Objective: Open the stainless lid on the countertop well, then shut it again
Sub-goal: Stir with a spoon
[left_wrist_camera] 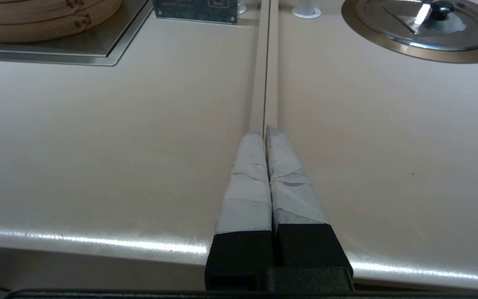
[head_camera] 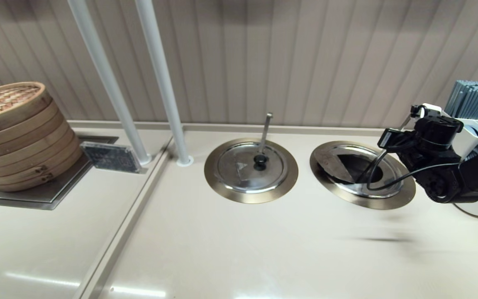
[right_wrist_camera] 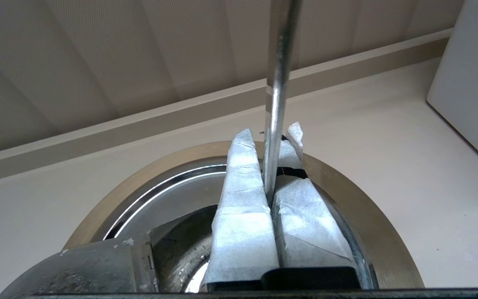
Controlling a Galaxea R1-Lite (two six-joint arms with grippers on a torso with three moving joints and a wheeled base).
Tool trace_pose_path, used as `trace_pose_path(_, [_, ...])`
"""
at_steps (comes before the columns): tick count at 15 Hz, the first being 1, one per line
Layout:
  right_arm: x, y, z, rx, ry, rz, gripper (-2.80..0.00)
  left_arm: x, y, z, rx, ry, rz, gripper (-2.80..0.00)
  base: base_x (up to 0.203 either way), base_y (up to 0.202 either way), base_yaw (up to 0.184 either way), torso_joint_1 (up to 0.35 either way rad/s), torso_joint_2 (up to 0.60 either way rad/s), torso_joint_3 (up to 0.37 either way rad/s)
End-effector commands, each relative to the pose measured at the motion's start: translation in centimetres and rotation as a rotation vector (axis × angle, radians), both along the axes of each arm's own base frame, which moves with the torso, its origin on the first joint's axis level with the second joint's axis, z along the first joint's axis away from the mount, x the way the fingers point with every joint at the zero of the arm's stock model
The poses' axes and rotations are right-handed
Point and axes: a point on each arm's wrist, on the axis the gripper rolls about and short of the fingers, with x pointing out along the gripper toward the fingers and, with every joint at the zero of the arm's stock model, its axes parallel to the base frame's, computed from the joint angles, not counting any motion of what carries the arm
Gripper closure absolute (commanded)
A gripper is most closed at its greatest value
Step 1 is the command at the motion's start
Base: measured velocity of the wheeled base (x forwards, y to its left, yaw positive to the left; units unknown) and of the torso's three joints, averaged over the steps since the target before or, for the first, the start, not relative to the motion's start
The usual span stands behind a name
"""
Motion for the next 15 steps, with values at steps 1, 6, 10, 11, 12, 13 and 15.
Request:
trace_pose_path(1, [-0.5, 0.3, 0.7, 0.003, -0.017, 0.007, 0.00, 0.0, 0.0, 0.0, 0.000, 0.000, 0.001, 0.00, 0.000, 0.000, 0.000, 0.000, 0.00, 0.000])
trace_pose_path(6, [-2.2, 1.5, 1.5, 0.003, -0.009, 0.098, 0.00, 0.0, 0.0, 0.0, 0.000, 0.000, 0.001, 0.00, 0.000, 0.000, 0.000, 0.000, 0.00, 0.000])
trace_pose_path(10, [-3.5, 1.4, 1.6, 0.002, 0.060, 0.181, 0.00, 0.0, 0.0, 0.0, 0.000, 0.000, 0.001, 0.00, 0.000, 0.000, 0.000, 0.000, 0.00, 0.000])
trace_pose_path(11, [-3.5, 1.0, 1.6, -0.001, 0.071, 0.173, 0.00, 0.0, 0.0, 0.0, 0.000, 0.000, 0.001, 0.00, 0.000, 0.000, 0.000, 0.000, 0.00, 0.000])
trace_pose_path(12, [-3.4, 0.4, 1.3, -0.032, 0.086, 0.159, 0.00, 0.0, 0.0, 0.0, 0.000, 0.000, 0.001, 0.00, 0.000, 0.000, 0.000, 0.000, 0.00, 0.000])
trace_pose_path(13, [-3.3, -0.3, 0.9, -0.063, 0.105, 0.143, 0.00, 0.0, 0.0, 0.0, 0.000, 0.000, 0.001, 0.00, 0.000, 0.000, 0.000, 0.000, 0.00, 0.000])
trace_pose_path(15, [-2.9, -1.1, 0.3, -0.081, 0.121, 0.122, 0.00, 0.0, 0.0, 0.0, 0.000, 0.000, 0.001, 0.00, 0.000, 0.000, 0.000, 0.000, 0.00, 0.000])
